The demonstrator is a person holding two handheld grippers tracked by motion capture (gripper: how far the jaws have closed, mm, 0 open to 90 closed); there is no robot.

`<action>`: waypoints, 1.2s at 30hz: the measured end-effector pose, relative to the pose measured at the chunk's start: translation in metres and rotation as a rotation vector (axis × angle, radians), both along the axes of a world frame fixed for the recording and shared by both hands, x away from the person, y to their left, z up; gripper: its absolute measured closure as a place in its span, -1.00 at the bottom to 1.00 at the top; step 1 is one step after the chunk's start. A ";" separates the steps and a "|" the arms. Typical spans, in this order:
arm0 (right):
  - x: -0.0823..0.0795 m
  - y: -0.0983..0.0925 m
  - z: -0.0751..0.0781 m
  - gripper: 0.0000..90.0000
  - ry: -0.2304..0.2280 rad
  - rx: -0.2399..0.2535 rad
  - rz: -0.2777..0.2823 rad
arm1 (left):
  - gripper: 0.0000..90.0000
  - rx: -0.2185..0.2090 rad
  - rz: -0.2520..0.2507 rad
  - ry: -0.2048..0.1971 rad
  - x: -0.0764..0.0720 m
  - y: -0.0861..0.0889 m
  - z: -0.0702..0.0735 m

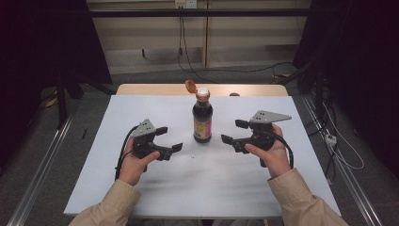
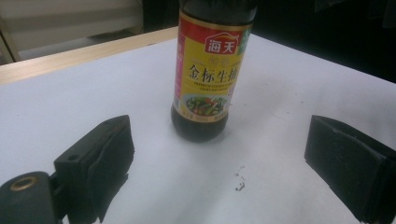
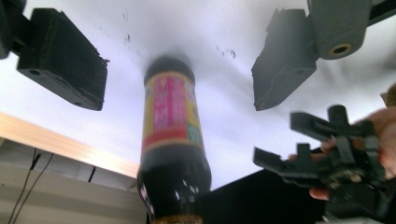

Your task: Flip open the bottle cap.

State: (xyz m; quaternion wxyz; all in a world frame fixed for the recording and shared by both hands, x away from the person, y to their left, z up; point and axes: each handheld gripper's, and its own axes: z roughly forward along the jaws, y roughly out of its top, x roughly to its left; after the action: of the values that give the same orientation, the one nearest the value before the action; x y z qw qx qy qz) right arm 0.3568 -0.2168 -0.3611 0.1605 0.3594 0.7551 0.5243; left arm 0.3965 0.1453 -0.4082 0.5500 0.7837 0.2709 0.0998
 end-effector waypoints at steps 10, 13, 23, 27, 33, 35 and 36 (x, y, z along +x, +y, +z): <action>-0.019 -0.014 -0.024 -0.64 0.006 0.003 -0.012 | -0.82 0.016 -0.016 -0.003 -0.013 0.014 -0.003; -0.024 -0.018 -0.032 -0.64 0.014 0.011 -0.020 | -0.82 0.015 -0.016 -0.007 -0.016 0.019 -0.003; -0.041 -0.034 -0.063 -0.65 0.056 0.017 -0.051 | -0.81 0.014 -0.004 0.001 -0.024 0.035 -0.006; -0.047 -0.039 -0.068 -0.65 0.056 0.013 -0.062 | -0.81 0.025 0.006 -0.002 -0.027 0.041 -0.008; -0.052 -0.046 -0.073 -0.65 0.051 0.007 -0.072 | -0.81 0.027 0.014 0.000 -0.031 0.050 -0.010; -0.053 -0.048 -0.075 -0.65 0.049 0.006 -0.075 | -0.80 0.030 0.017 -0.002 -0.032 0.053 -0.011; -0.054 -0.049 -0.076 -0.65 0.047 0.006 -0.079 | -0.80 0.031 0.021 0.001 -0.033 0.055 -0.011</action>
State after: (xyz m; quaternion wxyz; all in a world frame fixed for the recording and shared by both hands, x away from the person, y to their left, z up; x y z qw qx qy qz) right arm 0.3028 -0.2660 -0.4367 0.1624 0.4013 0.7425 0.5112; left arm 0.3639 0.2001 -0.4195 0.5367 0.7892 0.2778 0.1091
